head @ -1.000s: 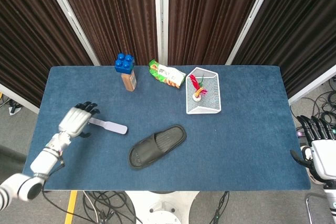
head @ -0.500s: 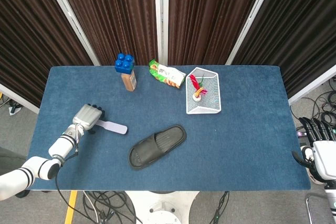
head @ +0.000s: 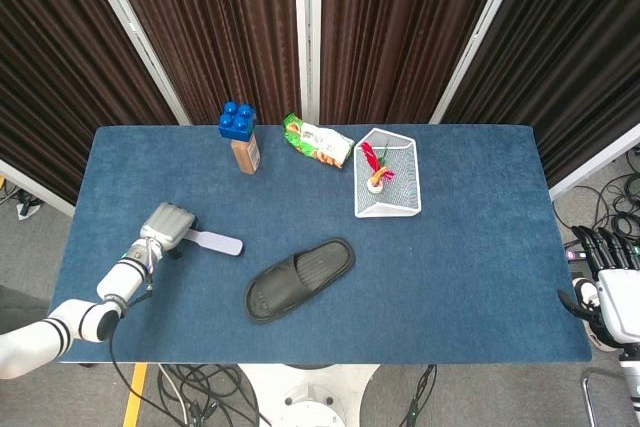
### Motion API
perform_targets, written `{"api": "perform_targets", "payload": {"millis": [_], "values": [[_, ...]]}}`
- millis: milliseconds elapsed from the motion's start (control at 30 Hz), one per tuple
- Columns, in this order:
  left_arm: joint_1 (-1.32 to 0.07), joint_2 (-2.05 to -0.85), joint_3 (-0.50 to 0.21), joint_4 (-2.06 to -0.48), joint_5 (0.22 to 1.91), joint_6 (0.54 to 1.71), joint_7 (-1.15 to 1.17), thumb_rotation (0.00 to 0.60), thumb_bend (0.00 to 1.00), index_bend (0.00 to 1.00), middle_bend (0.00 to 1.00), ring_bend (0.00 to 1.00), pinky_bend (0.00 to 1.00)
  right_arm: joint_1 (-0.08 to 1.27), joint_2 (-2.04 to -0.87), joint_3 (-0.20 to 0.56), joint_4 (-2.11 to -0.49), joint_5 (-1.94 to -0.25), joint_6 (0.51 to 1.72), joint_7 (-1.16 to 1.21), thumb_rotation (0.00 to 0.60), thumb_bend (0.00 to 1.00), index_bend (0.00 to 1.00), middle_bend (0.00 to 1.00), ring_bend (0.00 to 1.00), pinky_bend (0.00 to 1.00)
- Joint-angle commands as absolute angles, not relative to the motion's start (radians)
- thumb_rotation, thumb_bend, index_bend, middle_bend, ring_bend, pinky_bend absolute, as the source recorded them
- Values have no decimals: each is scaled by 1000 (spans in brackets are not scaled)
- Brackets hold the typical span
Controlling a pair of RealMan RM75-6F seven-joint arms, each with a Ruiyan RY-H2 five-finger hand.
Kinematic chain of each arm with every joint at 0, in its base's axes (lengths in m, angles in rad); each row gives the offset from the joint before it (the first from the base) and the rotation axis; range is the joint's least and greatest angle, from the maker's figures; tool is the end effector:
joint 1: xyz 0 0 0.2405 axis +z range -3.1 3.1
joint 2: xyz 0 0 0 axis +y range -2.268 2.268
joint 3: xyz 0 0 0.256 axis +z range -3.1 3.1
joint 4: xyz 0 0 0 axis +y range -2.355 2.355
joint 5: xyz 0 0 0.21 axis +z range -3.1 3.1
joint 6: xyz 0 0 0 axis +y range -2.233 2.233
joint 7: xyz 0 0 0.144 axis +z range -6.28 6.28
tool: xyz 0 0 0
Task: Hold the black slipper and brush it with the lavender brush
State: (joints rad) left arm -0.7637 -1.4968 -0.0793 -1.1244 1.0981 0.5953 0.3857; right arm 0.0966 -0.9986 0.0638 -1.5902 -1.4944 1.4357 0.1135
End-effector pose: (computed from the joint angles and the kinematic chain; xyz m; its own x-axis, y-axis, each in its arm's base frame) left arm -0.2604 0.3794 -0.0014 0.7441 0.4145 0.5239 0.6637 -0.3694 -0.6504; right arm -0.3231 -0.1887 0.1976 0.4194 -0.0216 0.9075 -0.9078 -0.0051 0.4194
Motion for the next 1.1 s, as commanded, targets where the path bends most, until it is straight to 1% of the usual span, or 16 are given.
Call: {"api": "perform_targets", "payload": {"millis": [33, 167, 267, 400, 533, 667, 833, 1033, 1100], "values": [[-772, -1498, -73, -1124, 1090, 588, 387, 600, 171, 560, 579, 452, 427, 97, -1000, 64, -1589, -1492, 1434, 114, 600, 151, 0, 76, 0, 48], [-786, -1492, -57, -1137, 1071, 572, 407, 600, 188, 581, 615, 491, 454, 97, -1002, 63, -1588, -1487, 1429, 115, 600, 151, 0, 77, 0, 48], [-794, -1491, -50, -1145, 1054, 567, 415, 600, 225, 614, 644, 525, 478, 96, -1003, 64, -1586, -1482, 1426, 116, 600, 151, 0, 77, 0, 48], [-807, -1488, -42, -1152, 1032, 556, 421, 600, 301, 669, 696, 578, 514, 95, -1002, 64, -1584, -1478, 1423, 119, 600, 151, 0, 77, 0, 48], [-822, -1486, -34, -1150, 1007, 537, 424, 600, 333, 714, 738, 618, 537, 96, -1003, 65, -1583, -1476, 1422, 120, 600, 151, 0, 77, 0, 48], [-834, -1490, -25, -1144, 991, 530, 422, 600, 362, 747, 801, 675, 584, 97, -1005, 65, -1581, -1473, 1417, 120, 600, 151, 0, 77, 0, 48], [-839, -1502, -20, -1130, 992, 534, 405, 600, 385, 804, 874, 745, 685, 99, -1007, 65, -1580, -1473, 1414, 118, 600, 151, 0, 77, 0, 48], [-832, -1524, -19, -1098, 1019, 550, 363, 600, 424, 888, 942, 825, 867, 101, -1006, 64, -1583, -1470, 1406, 115, 600, 151, 0, 77, 0, 48], [-829, -1532, -19, -1084, 1031, 553, 346, 600, 460, 924, 963, 850, 932, 102, -1006, 64, -1585, -1468, 1403, 114, 600, 152, 0, 77, 0, 48]]}}
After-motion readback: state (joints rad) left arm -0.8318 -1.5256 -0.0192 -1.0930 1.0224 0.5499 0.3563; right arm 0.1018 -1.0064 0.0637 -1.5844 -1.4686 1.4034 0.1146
